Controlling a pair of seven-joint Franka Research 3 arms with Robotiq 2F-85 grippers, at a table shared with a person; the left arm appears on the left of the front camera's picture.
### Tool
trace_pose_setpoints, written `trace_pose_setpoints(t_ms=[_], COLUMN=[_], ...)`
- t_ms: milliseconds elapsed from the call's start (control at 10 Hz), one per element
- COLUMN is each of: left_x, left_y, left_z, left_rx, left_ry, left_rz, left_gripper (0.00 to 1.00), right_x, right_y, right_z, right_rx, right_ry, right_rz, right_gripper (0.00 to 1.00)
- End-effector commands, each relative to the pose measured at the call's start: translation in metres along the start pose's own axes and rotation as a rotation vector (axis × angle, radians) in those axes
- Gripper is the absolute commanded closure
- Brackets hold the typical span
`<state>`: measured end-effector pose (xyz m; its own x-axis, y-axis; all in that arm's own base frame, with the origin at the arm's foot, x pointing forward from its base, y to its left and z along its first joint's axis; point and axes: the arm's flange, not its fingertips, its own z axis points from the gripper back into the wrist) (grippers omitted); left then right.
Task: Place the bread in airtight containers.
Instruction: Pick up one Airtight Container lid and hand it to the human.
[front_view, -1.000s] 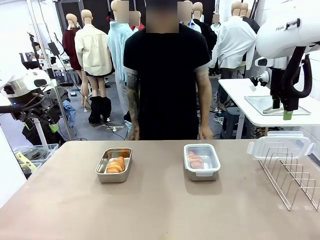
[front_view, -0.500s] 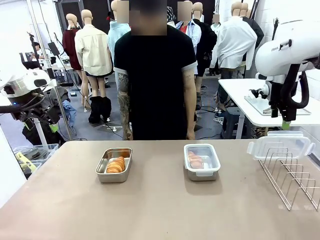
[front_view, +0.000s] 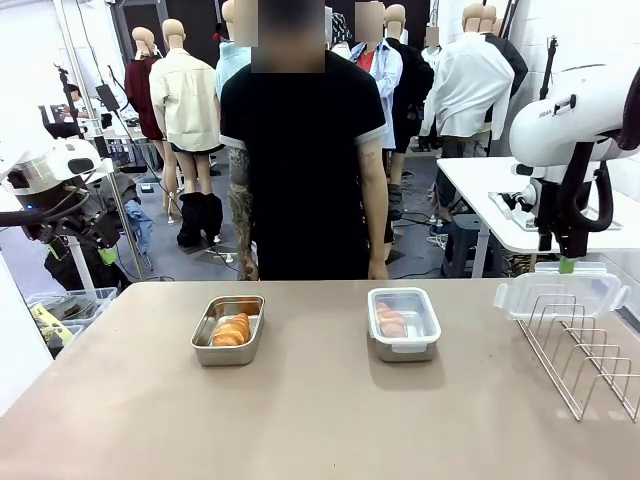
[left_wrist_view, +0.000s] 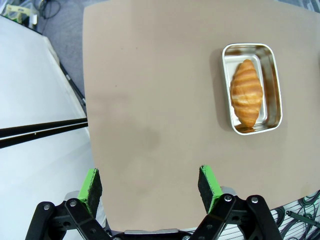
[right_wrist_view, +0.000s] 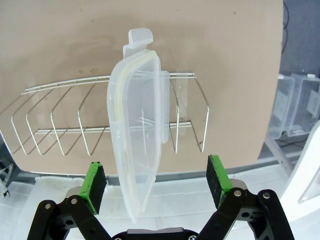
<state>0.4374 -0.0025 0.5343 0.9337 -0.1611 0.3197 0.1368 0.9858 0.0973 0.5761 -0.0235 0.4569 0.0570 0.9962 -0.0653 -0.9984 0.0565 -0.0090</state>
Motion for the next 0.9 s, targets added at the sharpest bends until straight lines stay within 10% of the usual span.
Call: trace_pose_setpoints(t_ms=[0, 800], left_x=[0.0, 0.0], left_y=[0.001, 0.001], left_z=[0.0, 0.0], left_rx=[-0.002, -0.002], left_ry=[-0.011, -0.011], left_rz=[0.004, 0.004], left_gripper=[0.0, 0.0], right_x=[-0.004, -0.007], right_y=[-0.005, -0.031], right_z=[-0.01, -0.042], right_rx=[0.006, 0.058], right_ry=[-0.021, 0.017], right_rz=[0.002, 0.027], right_gripper=[0.0, 0.0])
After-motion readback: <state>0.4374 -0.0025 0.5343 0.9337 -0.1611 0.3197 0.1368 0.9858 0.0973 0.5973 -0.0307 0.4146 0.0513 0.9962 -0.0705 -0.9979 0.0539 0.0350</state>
